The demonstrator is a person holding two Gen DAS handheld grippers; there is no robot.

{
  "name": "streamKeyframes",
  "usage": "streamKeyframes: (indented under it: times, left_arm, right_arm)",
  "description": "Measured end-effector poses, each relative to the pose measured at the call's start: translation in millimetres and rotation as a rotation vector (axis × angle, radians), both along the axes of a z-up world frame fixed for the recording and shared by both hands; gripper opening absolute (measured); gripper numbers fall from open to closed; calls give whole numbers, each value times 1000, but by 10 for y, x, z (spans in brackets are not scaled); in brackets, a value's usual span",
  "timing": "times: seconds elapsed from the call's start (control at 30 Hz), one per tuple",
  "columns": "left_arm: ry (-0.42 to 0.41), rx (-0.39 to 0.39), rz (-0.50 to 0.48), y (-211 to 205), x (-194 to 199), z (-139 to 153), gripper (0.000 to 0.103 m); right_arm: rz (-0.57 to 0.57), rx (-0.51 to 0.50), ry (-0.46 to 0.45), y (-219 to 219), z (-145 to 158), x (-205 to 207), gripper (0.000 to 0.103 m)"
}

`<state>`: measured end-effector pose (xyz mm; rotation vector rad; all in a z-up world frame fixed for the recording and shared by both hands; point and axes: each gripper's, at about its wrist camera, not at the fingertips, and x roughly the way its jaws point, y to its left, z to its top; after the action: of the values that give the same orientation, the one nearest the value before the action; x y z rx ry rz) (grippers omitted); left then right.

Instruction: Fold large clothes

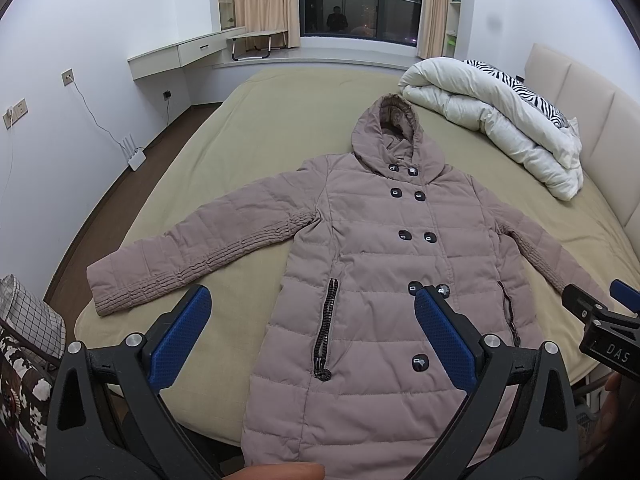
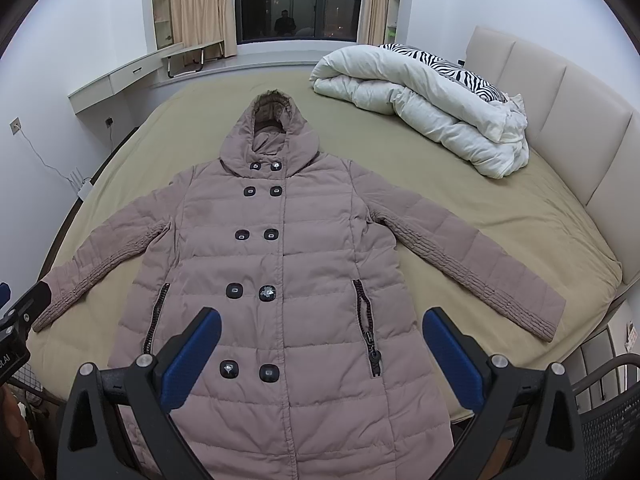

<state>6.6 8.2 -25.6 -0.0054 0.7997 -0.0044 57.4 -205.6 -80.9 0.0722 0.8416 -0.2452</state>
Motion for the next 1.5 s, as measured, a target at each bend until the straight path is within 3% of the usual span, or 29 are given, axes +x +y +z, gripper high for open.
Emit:
streamKeyframes:
  times: [1.03, 1.13, 1.23, 1.4, 1.5]
  left_arm:
    - [-6, -7, 5, -1, -39, -87, 103]
    - [-18, -18, -1, -17, -71, -156, 103]
    - [-5, -18, -37, -64, -8, -275, 103]
    - [74, -80, -62, -62, 208, -611, 103]
    - [129, -180, -71, -46, 410, -801, 103]
  right_arm:
    - [-2, 13, 3, 0, -42, 3, 103]
    - [-19, 91, -22, -180, -186, -33, 103]
    - [-106, 230, -74, -720, -417, -53, 103]
    - [-435, 533, -147, -2106, -1175, -344, 100]
    - [-642, 740, -186, -2874, -1705, -633, 92]
